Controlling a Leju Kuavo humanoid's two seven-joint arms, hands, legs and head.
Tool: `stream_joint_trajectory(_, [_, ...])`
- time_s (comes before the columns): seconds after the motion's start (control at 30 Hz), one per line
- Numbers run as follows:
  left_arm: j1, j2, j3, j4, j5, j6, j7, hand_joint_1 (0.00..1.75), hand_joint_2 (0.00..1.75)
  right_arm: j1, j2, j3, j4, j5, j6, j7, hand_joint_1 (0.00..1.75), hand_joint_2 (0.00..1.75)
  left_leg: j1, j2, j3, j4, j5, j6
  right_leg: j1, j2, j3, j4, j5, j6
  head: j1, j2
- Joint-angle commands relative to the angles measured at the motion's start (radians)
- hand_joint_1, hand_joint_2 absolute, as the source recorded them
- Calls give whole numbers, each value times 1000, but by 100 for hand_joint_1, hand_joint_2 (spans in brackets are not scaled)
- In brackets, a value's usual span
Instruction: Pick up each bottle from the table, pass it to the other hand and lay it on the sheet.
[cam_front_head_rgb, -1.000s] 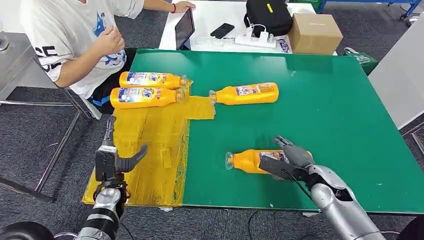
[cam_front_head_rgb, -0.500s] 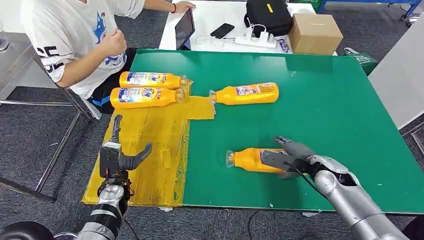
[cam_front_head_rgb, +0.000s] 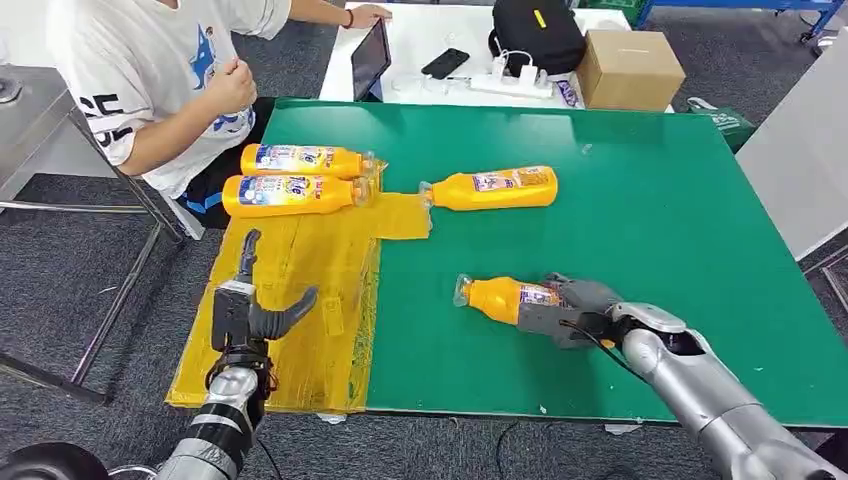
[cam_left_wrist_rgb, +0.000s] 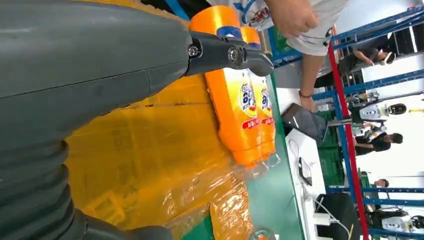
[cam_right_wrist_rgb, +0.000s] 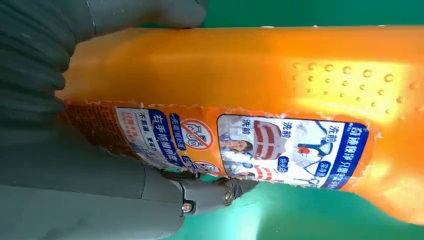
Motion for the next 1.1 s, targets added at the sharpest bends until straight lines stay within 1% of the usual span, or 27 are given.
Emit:
stream_joint_trajectory(0.03, [-42, -5, -26, 77, 10, -3, 6, 0, 175, 14, -6, 103, 63, -25, -24, -11, 175, 175, 2, -1, 5, -1, -1, -1, 2, -3, 6, -2, -1, -2, 0, 0])
stream_joint_trajectory(0.1, [-35, -6, -26, 69, 13, -2, 8, 0, 175, 43, 21, 64, 48, -29, -94, -28, 175, 175, 2, -2, 5, -1, -1, -1, 2, -3, 7, -3, -1, -2, 0, 0])
stream_joint_trajectory(0.13, [-25, -8, -25, 52, 15, -5, 10, 0, 175, 86, 70, -8, 29, -37, -180, -52, 175, 175, 2, -1, 4, -1, -1, -1, 2, -2, 5, -2, -1, -2, 0, 0])
stream_joint_trajectory(0.17, [-20, -9, -23, 44, 18, -7, 12, 0, 175, 108, 92, -38, 13, -35, -222, -58, 175, 175, 2, -1, 5, -2, -1, -1, 2, -2, 6, -3, -1, -2, 0, 0])
stream_joint_trajectory(0.2, [-7, -11, -20, 23, 19, -12, 20, 0, 175, 143, 138, -89, -19, -11, -271, -57, 175, 175, 2, -1, 7, -2, -2, -2, 3, -2, 8, -3, -1, -3, 0, 0])
stream_joint_trajectory(0.23, [4, -15, -15, 4, 23, -19, 26, 0, 175, 185, 200, -171, -59, -2, -364, -93, 175, 175, 3, 1, 8, -3, -2, -2, 3, -1, 9, -4, -1, -3, 0, 0])
stream_joint_trajectory(0.27, [24, -18, -13, -29, 27, -28, 35, 0, 175, 223, 266, -240, -118, 33, -424, -105, 175, 175, 3, 1, 9, -3, -3, -3, 4, -1, 10, -4, -2, -4, 0, 0])
stream_joint_trajectory(0.3, [34, -20, -13, -48, 30, -36, 41, 0, 175, 242, 301, -274, -166, 48, -465, -114, 175, 175, 4, 5, 10, -4, -3, -3, 4, 3, 10, -5, -1, -5, 0, 0])
stream_joint_trajectory(0.33, [50, -28, -7, -78, 58, -66, 62, 0, 175, 277, 381, -356, -251, 50, -586, -188, 175, 175, 3, 5, 9, -3, -3, -3, 4, 3, 8, -3, -1, -4, 0, 0])
stream_joint_trajectory(0.4, [61, -30, -14, -101, 62, -75, 72, 0, 175, 287, 393, -362, -320, 73, -562, -146, 175, 175, 4, 11, 5, -1, -4, -4, 5, 9, 2, 0, 0, -4, 0, 0])
stream_joint_trajectory(0.43, [62, -30, -15, -102, 63, -75, 75, 0, 175, 289, 391, -366, -329, 74, -556, -142, 175, 175, 3, 10, 4, 0, -5, -4, 4, 8, 1, 1, -1, -4, -1, 0])
stream_joint_trajectory(0.47, [62, -31, -18, -104, 70, -83, 78, 0, 175, 299, 417, -401, -346, 57, -596, -189, 175, 175, 3, 10, 4, 0, -5, -4, 4, 7, 1, 3, -2, -4, 0, 0])
stream_joint_trajectory(0.5, [63, -33, -21, -108, 84, -98, 81, 0, 175, 308, 441, -431, -365, 66, -660, -234, 175, 175, 2, 5, 0, 0, -3, -3, 3, 3, -3, 3, -1, -3, -1, 0])
stream_joint_trajectory(0.53, [66, -37, -25, -116, 112, -123, 91, 0, 175, 321, 475, -468, -397, 55, -731, -289, 175, 175, 3, 5, 1, 1, -4, -4, 4, 3, -1, 3, -3, -4, -2, 0])
stream_joint_trajectory(0.57, [68, -44, -30, -124, 155, -172, 112, 0, 175, 334, 498, -492, -438, 74, -810, -331, 175, 175, 2, 1, -2, 0, -2, -2, 3, -1, -4, 2, -2, -2, -2, 0])
stream_joint_trajectory(0.6, [69, -45, -41, -130, 171, -192, 121, 0, 175, 343, 512, -505, -464, 77, -843, -345, 175, 175, 3, -1, 0, 0, -2, -3, 4, -3, -1, 2, -3, -3, 0, 0])
stream_joint_trajectory(0.63, [69, -49, -59, -138, 193, -214, 132, 0, 175, 357, 529, -522, -508, 46, -877, -375, 175, 175, 4, -1, 0, 1, -3, -3, 5, -3, 0, 3, -4, -4, 1, 0])
stream_joint_trajectory(0.67, [66, -50, -84, -142, 231, -270, 146, 0, 175, 368, 552, -543, -532, 52, -963, -430, 175, 175, 3, -2, -4, 1, -2, -3, 3, -2, -4, 4, -3, -2, 0, 0])
stream_joint_trajectory(0.7, [64, -55, -98, -148, 235, -273, 150, 0, 175, 375, 553, -546, -548, 51, -968, -432, 175, 175, 3, -1, -2, 1, -3, -2, 3, -2, -2, 4, -4, -3, 0, 0])
stream_joint_trajectory(0.73, [62, -54, -131, -158, 268, -308, 166, 0, 175, 389, 576, -577, -571, 59, -1005, -470, 175, 175, 3, -2, -5, 1, -1, -3, 3, -2, -5, 3, -2, -2, 0, 0])
stream_joint_trajectory(0.8, [63, -57, -153, -169, 280, -324, 174, 0, 175, 401, 588, -597, -578, 31, -1005, -498, 175, 175, 3, -2, -2, 1, -3, -3, 4, -4, -1, 3, -4, -3, 0, 0])
stream_joint_trajectory(0.83, [69, -52, -178, -187, 322, -369, 191, 0, 175, 407, 611, -634, -565, 37, -1005, -537, 175, 175, 3, -4, -1, 1, -3, -3, 3, -6, 0, 2, -4, -3, 0, 0])
stream_joint_trajectory(0.93, [84, -32, -218, -227, 382, -432, 208, 0, 175, 408, 596, -626, -500, -8, -1003, -579, 175, 175, 1, -2, -3, 0, -2, -2, 1, -3, -2, 1, -3, -3, 0, 0])
stream_joint_trajectory(0.97, [89, -16, -241, -245, 391, -447, 205, 0, 175, 414, 583, -609, -471, -25, -951, -585, 175, 175, 2, -1, -1, 0, -2, -3, 2, -3, -1, 1, -3, -3, 0, 0])
stream_joint_trajectory(1.0, [92, -10, -246, -254, 400, -456, 214, 0, 175, 416, 585, -607, -448, -34, -951, -607, 175, 175, 2, -1, -2, -1, -2, -2, 2, -2, -2, 0, -2, -2, 0, 0])
stream_joint_trajectory(1.03, [100, 5, -260, -270, 458, -521, 235, 0, 175, 433, 584, -579, -399, -45, -873, -608, 175, 175, 1, -1, -2, -1, -1, -2, 1, -2, -2, 0, -2, -2, 0, 0])
stream_joint_trajectory(1.1, [110, 15, -270, -284, 463, -530, 234, 0, 175, 446, 607, -574, -354, -46, -893, -656, 175, 175, 2, 0, -1, -2, -2, -2, 2, -1, -1, -1, -1, -3, 0, 0])
